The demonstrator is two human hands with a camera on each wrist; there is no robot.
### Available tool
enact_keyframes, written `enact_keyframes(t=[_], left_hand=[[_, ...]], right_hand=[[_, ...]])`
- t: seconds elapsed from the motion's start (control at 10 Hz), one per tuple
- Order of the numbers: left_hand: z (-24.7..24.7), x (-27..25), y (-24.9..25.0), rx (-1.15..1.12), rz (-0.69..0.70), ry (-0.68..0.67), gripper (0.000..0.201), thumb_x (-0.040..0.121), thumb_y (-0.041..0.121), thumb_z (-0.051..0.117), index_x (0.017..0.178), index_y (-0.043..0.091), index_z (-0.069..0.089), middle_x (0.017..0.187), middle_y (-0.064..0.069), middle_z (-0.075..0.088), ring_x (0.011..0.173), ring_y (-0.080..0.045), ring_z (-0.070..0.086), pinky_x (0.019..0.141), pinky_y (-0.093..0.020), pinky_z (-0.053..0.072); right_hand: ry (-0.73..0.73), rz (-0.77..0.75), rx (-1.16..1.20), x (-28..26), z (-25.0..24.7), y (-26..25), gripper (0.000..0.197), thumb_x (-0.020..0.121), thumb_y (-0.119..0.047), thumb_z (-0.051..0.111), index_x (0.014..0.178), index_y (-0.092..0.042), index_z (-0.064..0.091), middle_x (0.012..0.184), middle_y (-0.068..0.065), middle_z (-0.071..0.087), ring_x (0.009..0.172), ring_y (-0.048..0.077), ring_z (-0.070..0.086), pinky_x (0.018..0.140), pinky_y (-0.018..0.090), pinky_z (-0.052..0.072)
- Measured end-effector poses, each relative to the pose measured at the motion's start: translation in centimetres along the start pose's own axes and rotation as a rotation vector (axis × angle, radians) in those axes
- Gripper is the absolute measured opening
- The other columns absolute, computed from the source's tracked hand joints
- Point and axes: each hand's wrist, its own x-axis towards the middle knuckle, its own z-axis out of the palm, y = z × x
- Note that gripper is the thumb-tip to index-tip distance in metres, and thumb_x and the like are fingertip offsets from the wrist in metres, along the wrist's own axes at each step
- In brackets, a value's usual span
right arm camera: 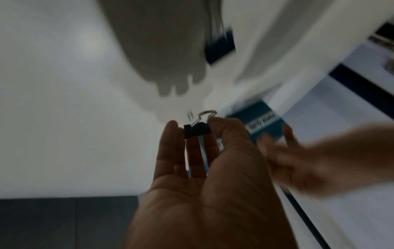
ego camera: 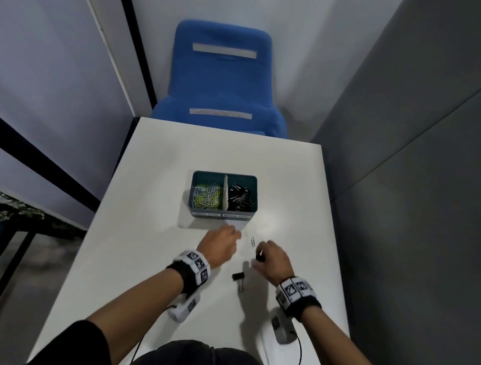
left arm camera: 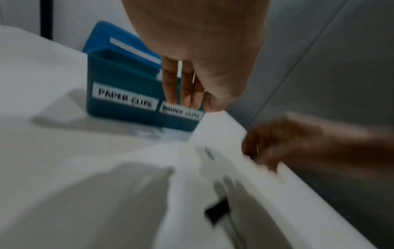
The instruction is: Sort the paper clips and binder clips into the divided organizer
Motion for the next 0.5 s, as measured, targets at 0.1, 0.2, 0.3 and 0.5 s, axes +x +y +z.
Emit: enact_keyframes(t=[0.1, 0.2, 0.3, 0.5], left_hand=[[3.9, -2.2, 0.9, 0.036, 0.149, -0.174, 0.032, 0.086, 0.02, 0.054, 0.117, 0.016, 0.055, 0.117, -0.009, 0.055, 0.107, -0.029, 0.053, 0.07, -0.041, 0.051], [6.7, -3.5, 1.3, 0.122, 0.265, -0.293, 0.046, 0.079, 0.026, 0.064, 0.124, 0.023, 0.053, 0.13, -0.011, 0.052, 0.116, -0.032, 0.051, 0.061, -0.037, 0.054], [9.2, -4.5, 0.7, 0.211, 0.309, -0.271, 0.038, 0.076, 0.03, 0.071, 0.111, 0.031, 0.058, 0.125, -0.005, 0.055, 0.108, -0.03, 0.057, 0.05, -0.029, 0.052], [10.1, -6.9, -0.6, 0.192, 0.387, -0.165, 0.017, 0.075, 0.016, 0.066, 0.09, 0.017, 0.058, 0.089, 0.0, 0.055, 0.079, -0.018, 0.053, 0.039, -0.028, 0.041]], right_hand=[[0.078, -0.034, 0.007, 3.2, -4.5, -2.1, 0.023, 0.072, -0.027, 0.071, 0.09, -0.02, 0.059, 0.09, 0.0, 0.056, 0.079, 0.022, 0.056, 0.065, 0.027, 0.041], [0.191, -0.07, 0.063, 6.4, -7.7, -4.1, 0.023, 0.075, -0.024, 0.069, 0.097, -0.019, 0.062, 0.091, -0.001, 0.057, 0.078, 0.018, 0.056, 0.065, 0.026, 0.041], [0.288, -0.072, 0.176, 8.3, -9.3, -5.4, 0.032, 0.077, -0.027, 0.071, 0.107, -0.021, 0.062, 0.094, -0.003, 0.061, 0.078, 0.016, 0.059, 0.068, 0.028, 0.046], [0.226, 0.021, 0.054, 6.7, -6.2, -3.9, 0.016, 0.087, -0.028, 0.061, 0.101, -0.022, 0.062, 0.097, -0.002, 0.062, 0.085, 0.019, 0.06, 0.067, 0.027, 0.04]])
